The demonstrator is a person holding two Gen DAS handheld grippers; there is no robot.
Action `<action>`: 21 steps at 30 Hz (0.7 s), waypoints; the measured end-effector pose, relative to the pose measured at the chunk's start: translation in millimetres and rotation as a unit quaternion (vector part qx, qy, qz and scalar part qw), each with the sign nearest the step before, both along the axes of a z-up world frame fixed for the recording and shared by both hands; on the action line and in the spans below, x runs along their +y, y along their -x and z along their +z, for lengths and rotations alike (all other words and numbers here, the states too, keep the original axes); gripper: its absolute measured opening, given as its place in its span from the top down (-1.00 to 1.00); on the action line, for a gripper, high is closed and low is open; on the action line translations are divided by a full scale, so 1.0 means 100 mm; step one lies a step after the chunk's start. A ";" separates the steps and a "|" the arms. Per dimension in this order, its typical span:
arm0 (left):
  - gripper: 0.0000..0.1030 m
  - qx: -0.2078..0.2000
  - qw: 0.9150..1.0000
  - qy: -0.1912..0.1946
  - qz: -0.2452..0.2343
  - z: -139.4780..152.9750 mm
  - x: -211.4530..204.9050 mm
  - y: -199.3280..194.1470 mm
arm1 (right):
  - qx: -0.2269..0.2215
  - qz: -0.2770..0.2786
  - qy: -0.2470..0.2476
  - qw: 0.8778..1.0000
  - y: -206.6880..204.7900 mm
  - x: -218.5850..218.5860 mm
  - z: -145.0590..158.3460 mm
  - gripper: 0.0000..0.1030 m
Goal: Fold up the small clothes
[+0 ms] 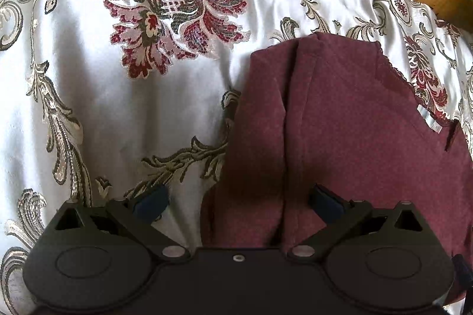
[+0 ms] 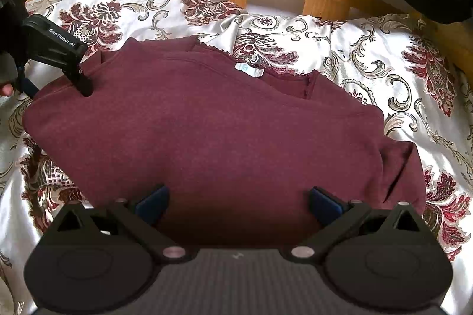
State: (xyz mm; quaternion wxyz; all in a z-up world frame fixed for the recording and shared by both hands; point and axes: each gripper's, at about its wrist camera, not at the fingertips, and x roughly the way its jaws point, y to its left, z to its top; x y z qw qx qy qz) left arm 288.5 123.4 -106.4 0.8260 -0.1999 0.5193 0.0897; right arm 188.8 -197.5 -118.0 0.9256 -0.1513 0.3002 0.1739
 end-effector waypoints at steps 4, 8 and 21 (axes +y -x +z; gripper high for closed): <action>-0.99 0.001 1.000 0.000 -0.001 0.00 0.00 0.00 | -0.001 0.000 0.000 1.000 0.00 0.00 0.00 -1.00; -0.98 0.002 1.000 0.002 0.000 0.00 -0.01 -0.01 | -0.001 0.000 0.000 1.000 0.00 0.00 0.00 -1.00; 0.36 -0.068 0.997 0.005 -0.039 0.20 -0.15 0.14 | -0.004 0.001 0.004 1.000 0.01 0.01 0.00 -1.00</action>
